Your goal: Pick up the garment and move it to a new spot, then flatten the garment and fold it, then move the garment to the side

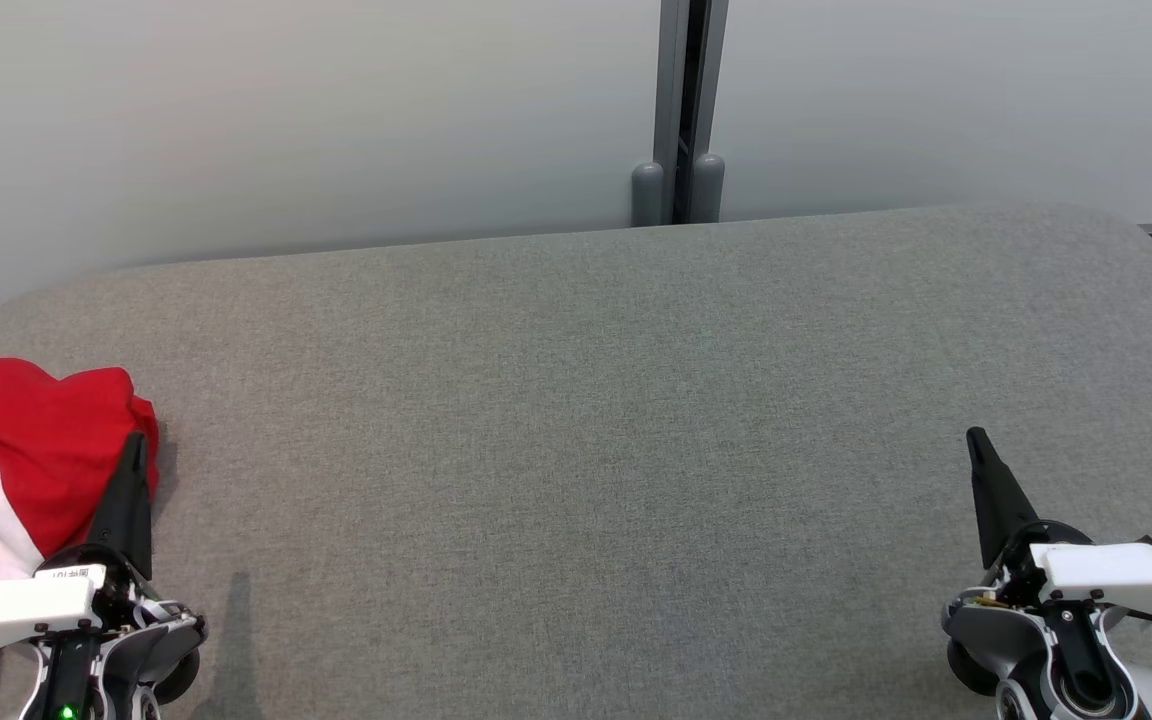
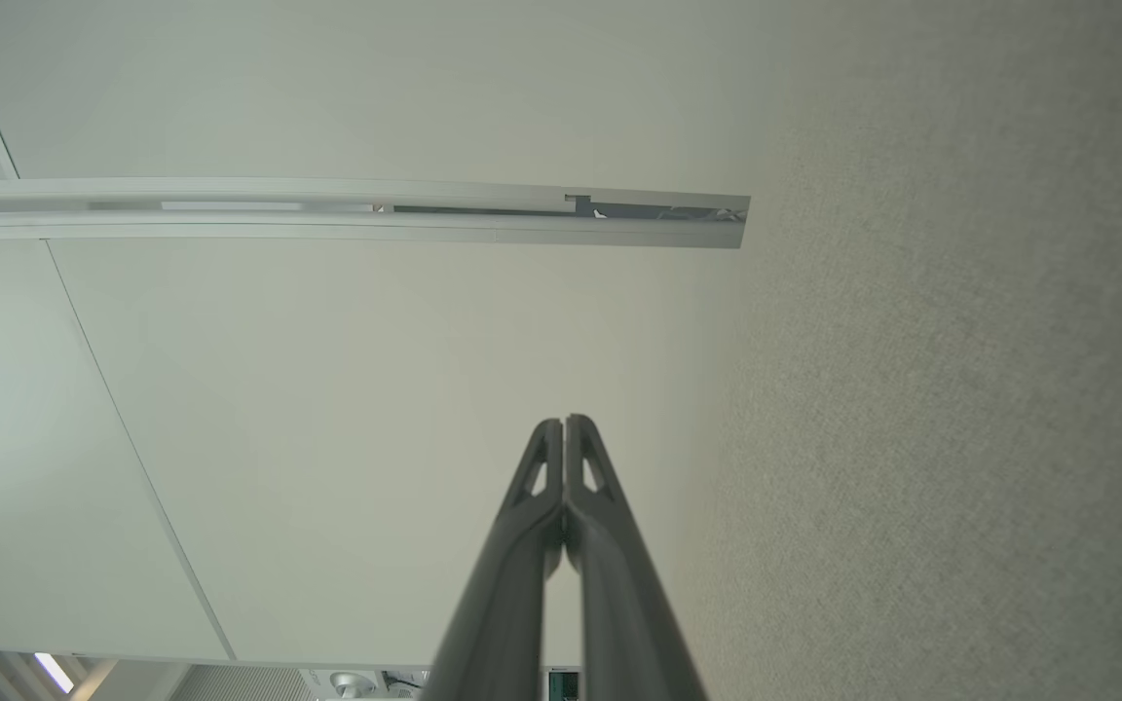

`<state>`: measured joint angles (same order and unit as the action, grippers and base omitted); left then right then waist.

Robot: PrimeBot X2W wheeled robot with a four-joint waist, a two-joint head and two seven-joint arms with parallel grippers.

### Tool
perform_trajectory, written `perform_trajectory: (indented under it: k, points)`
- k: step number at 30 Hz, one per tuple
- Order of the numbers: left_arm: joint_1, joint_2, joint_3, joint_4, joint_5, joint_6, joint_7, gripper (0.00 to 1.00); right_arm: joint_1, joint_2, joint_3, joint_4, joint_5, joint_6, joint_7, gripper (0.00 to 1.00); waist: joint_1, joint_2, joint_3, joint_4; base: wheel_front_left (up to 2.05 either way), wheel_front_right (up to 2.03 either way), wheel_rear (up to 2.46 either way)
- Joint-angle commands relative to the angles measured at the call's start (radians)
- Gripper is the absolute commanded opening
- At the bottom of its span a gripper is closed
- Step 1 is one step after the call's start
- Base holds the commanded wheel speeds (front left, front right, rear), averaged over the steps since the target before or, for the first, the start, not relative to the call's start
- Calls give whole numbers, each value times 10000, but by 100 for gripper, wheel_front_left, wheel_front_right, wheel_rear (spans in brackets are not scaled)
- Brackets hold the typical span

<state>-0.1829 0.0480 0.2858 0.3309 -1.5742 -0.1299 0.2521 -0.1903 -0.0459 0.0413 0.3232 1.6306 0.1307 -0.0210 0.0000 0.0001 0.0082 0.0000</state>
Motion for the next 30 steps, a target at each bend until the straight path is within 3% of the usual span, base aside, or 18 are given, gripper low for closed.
perform_trajectory:
  k: [1, 19, 20, 30]
  points:
    - [-168, 19, 37, -18, 30, -55, 44, 0, -43, -89, -2, -7, 51, 0, -33, 0, 0, -1, 0, 0, 0, 0, 0]
    - [-167, 19, 37, -18, 30, -56, 44, 0, -43, -90, -2, -7, 51, 0, -33, 0, 0, -1, 0, 0, 0, 0, 0]
    - [-1, -2, -4, 7, 0, 2, -3, 100, 1, 3, -1, 5, -2, 0, -2, 100, 0, -1, 1, 0, 0, 0, 0]
    - [111, -93, -423, 31, 57, 5, -527, 100, 201, -9, 34, 10, -221, -1, -206, 100, 0, -1, 1, 0, 0, 0, 0]
